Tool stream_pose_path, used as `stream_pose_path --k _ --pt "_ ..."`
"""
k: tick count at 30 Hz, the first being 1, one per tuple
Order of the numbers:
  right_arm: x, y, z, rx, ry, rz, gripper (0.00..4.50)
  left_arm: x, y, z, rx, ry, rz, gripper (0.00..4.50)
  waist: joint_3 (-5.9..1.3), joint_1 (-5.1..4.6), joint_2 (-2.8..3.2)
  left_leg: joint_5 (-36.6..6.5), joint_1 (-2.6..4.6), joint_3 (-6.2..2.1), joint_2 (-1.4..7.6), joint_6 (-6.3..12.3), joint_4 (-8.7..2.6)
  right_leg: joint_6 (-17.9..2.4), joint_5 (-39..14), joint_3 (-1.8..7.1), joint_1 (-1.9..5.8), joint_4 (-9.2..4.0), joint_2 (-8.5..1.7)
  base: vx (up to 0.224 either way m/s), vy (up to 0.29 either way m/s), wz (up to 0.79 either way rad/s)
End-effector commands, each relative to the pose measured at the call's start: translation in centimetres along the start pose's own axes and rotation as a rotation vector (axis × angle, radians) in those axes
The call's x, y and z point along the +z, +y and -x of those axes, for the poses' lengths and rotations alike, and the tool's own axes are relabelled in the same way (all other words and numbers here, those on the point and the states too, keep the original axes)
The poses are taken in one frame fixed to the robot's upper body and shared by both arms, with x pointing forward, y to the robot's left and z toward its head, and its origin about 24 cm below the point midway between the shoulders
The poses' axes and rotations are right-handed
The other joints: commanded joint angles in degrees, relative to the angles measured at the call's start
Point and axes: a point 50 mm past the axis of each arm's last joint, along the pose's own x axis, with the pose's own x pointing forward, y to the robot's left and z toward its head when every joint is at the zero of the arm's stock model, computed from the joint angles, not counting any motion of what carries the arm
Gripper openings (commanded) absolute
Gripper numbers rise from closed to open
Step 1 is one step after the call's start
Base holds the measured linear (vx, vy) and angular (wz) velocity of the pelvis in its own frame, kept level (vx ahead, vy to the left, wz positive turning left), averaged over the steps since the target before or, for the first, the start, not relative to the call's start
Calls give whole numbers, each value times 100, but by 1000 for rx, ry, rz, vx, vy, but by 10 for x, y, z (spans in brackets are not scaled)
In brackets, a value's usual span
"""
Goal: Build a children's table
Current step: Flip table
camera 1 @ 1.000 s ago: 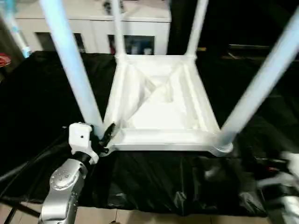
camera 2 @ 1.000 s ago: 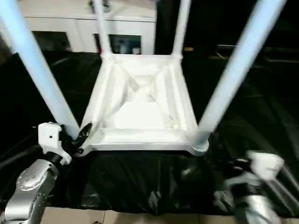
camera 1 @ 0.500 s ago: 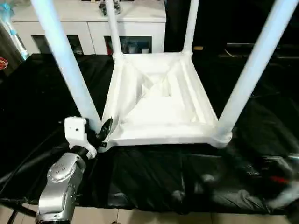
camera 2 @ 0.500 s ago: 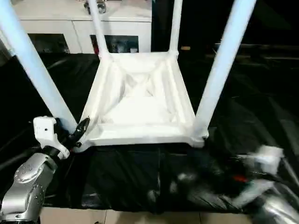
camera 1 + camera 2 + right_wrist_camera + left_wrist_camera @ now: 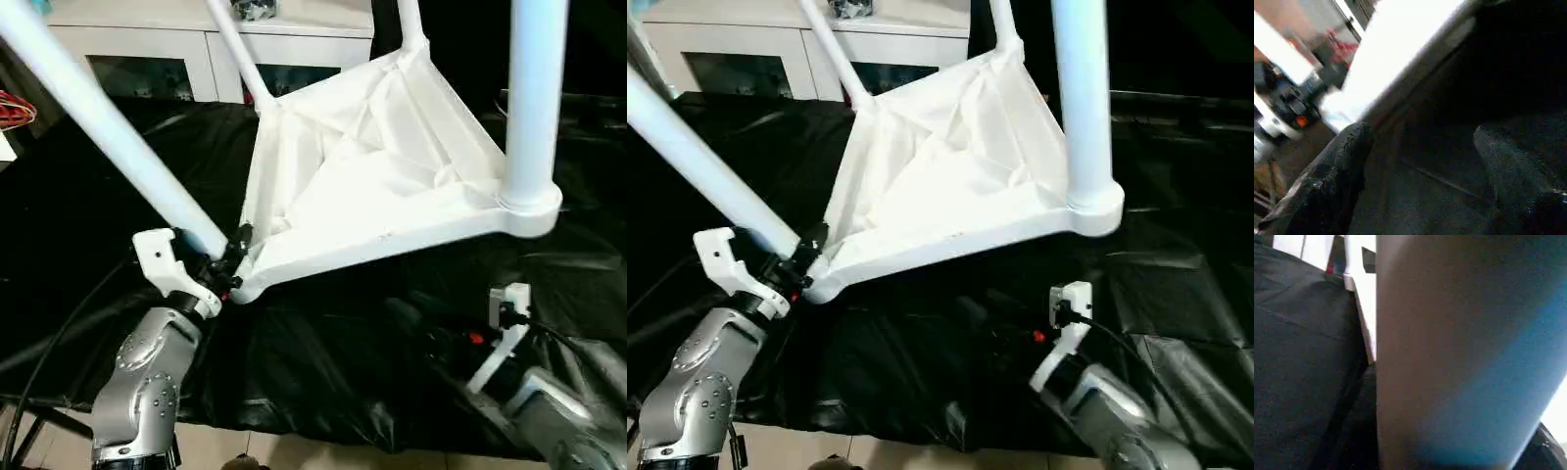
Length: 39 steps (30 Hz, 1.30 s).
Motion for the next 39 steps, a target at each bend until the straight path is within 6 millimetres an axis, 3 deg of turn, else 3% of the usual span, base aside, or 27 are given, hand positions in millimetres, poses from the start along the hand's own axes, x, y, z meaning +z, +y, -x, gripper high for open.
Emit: stream_pose_path --k 1,10,12,13,15,18,22,27,31,35,37,39 --pt "2 2 -3 36 -32 -51 377 18 -26 -11 -126 -84 10 208 -327 -5 -113 26 24 -44 191 587 -354 -1144 309 202 280 -301 -285 0 0 0" --pt "12 5 -20 94 -138 -140 446 16 -25 -14 -102 -56 -50 208 -335 16 -95 -23 25 -43 174 371 -369 -1067 221 199 277 -300 -284 0 0 0" --pt "11 1 -23 63 -139 -163 449 17 -25 -14 -103 -58 -55 208 -338 6 -87 -17 25 -42 166 341 -372 -1073 234 199 275 -299 -279 0 0 0" --pt "8 -14 -30 -79 -138 -192 449 17 -27 -15 -108 -61 -66 208 -334 -6 -91 -12 24 -45 168 306 -382 -1077 203 199 268 -302 -287 0 0 0" --pt "9 -16 -31 -91 -145 -204 450 17 -28 -16 -110 -59 -70 208 -349 -36 -86 -98 45 -31 161 206 -380 -1091 66 198 259 -312 -280 0 0 0" --pt "13 -17 -34 -82 -201 -258 450 17 -29 -16 -116 -60 -79 208 -350 -26 -80 -50 25 -32 159 244 -376 -1062 247 201 269 -295 -277 0 0 0" --pt "13 -12 -39 -55 -208 -300 450 18 -30 -17 -116 -67 -90 208 -360 -11 -115 58 6 -29 152 305 -362 -1060 374 201 276 -275 -276 0 0 0" --pt "20 -12 -44 -48 -303 -397 450 18 -31 -16 -115 -68 -97 208 -372 -7 -108 121 -13 -26 150 387 -350 -1099 424 199 247 -252 -279 0 0 0" --pt "29 -15 -52 -58 -367 -524 450 16 -37 -16 -144 -64 -155 208 -365 -20 -98 14 -7 -23 150 324 -362 -1065 225 199 235 -264 -277 0 0 0" --pt "32 -17 -62 -59 -362 -606 450 13 -44 -15 -169 -55 -173 208 -376 -25 -108 120 -10 -18 144 261 -355 -1015 384 195 238 -241 -263 0 0 0" --pt "31 -18 -69 -68 -336 -641 450 13 -46 -14 -176 -55 -186 208 -382 -24 -117 218 -22 -18 140 268 -347 -1006 531 195 247 -223 -262 0 0 0" --pt "28 -18 -74 -86 -299 -667 450 13 -48 -14 -181 -60 -203 208 -379 -29 -173 234 -29 -2 130 290 -341 -994 510 196 250 -228 -265 0 0 0"
